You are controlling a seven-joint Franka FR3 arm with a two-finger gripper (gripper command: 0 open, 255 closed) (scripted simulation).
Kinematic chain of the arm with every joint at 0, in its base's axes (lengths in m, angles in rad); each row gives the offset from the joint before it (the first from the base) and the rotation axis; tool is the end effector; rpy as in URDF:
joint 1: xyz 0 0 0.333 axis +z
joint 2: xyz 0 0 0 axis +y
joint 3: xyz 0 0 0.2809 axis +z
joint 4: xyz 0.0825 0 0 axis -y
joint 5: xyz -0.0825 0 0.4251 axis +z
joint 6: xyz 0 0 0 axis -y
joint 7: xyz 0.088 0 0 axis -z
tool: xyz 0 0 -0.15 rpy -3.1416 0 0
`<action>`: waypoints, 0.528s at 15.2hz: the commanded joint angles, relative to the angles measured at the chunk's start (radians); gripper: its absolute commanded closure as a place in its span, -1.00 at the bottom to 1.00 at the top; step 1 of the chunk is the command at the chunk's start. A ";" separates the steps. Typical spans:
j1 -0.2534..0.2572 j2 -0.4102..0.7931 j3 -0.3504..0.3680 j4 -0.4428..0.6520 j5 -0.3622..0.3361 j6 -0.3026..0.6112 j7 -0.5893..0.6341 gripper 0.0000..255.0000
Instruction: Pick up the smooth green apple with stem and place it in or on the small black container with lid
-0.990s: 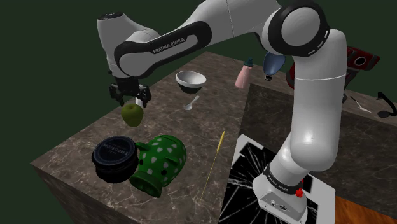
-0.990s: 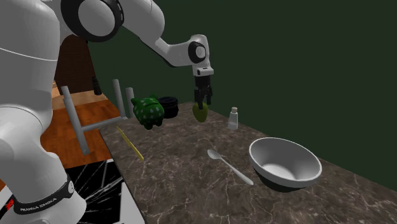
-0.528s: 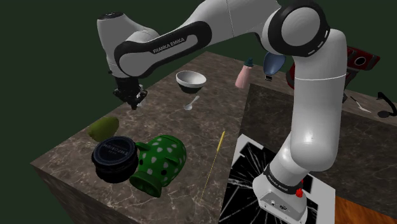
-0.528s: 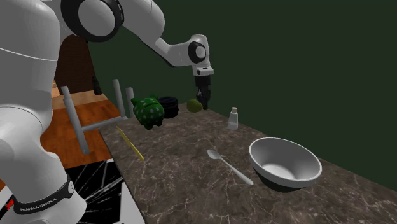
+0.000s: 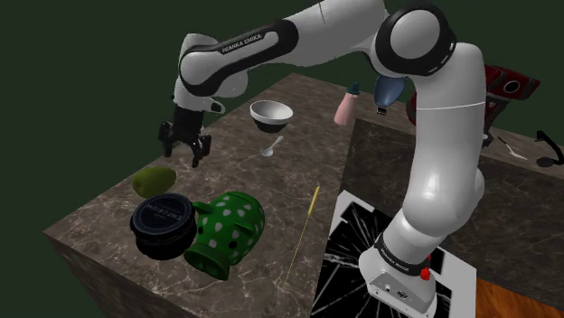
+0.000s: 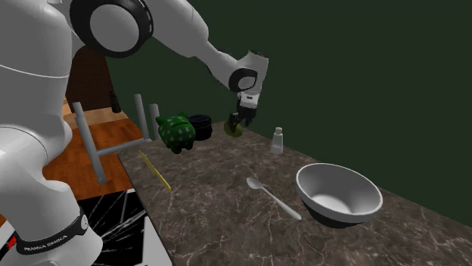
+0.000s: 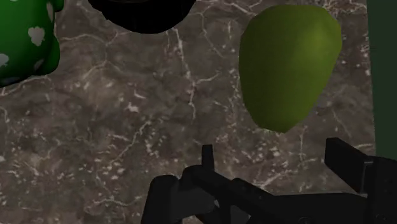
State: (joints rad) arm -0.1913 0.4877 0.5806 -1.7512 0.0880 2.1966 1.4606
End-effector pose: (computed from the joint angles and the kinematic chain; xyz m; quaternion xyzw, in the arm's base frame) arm 0.6319 0.2514 0.2428 -0.8192 0.5492 0.1225 0.1113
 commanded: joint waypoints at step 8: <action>-0.091 0.109 0.096 -0.062 0.302 0.190 -0.041 -1.00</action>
State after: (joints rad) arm -0.2869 0.5887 0.6774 -1.8087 0.3895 2.3736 1.4212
